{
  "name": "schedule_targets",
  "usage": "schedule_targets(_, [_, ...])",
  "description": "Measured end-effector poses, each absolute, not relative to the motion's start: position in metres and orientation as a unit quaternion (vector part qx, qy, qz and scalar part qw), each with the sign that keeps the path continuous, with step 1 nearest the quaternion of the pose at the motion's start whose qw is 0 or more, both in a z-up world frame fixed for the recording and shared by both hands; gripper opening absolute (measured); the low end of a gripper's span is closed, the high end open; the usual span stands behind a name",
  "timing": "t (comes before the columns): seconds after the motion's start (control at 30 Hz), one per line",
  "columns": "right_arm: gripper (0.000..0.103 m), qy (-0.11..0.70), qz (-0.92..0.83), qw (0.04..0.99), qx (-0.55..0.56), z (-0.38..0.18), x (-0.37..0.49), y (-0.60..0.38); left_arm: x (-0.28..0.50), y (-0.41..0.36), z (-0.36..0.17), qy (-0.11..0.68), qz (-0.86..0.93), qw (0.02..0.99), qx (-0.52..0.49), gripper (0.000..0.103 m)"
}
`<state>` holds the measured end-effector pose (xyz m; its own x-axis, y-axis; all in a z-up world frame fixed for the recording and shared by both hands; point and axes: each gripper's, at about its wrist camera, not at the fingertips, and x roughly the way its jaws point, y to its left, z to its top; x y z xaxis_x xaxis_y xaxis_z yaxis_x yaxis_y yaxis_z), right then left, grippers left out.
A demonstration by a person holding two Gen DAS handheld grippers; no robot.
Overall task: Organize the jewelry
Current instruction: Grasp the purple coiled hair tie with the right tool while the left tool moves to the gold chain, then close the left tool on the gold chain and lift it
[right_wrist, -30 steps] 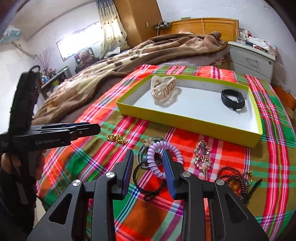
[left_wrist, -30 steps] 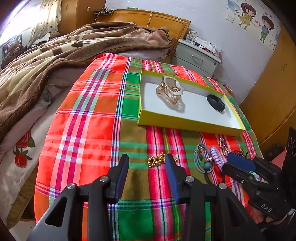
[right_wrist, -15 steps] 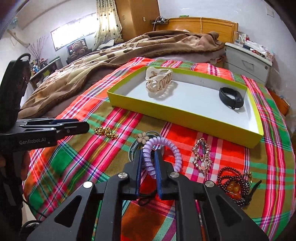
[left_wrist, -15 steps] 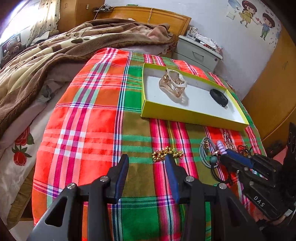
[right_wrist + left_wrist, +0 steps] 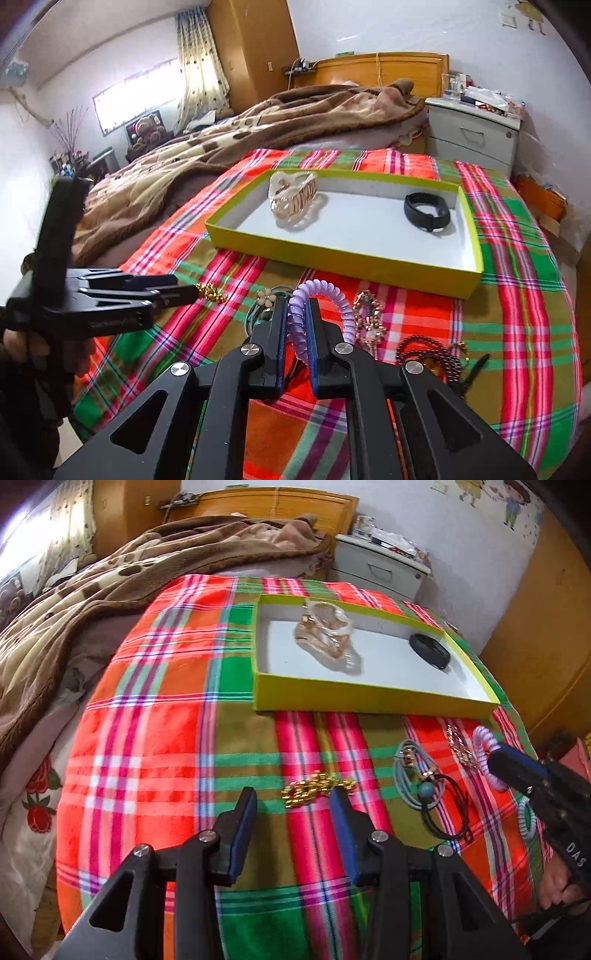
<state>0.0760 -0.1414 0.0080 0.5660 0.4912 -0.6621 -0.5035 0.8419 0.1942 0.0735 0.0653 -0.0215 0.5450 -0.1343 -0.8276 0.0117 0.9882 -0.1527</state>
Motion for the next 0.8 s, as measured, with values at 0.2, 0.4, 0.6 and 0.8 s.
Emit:
schedule_targets(0.2, [0.01,0.363,0.283,0.888,0.001,0.014,0.074,-0.148,0.08,0.049,-0.024,0.475,-0.05,0.878,-0.022,0.046])
schedule_targets(0.4, [0.01,0.357,0.285,0.889,0.006,0.017,0.075,-0.15,0.084,0.038,-0.025,0.471,-0.041,0.881,0.026,0.046])
schedule_targets(0.6, [0.01,0.358,0.286,0.889,0.013,0.015,0.078,-0.153,0.082,0.035,-0.024,0.468,-0.057,0.881,0.03,0.031])
schedule_targets(0.8, [0.01,0.359,0.285,0.888,0.018,0.014,0.078,-0.156,0.08,0.028,-0.024,0.467,-0.067,0.881,0.033,0.017])
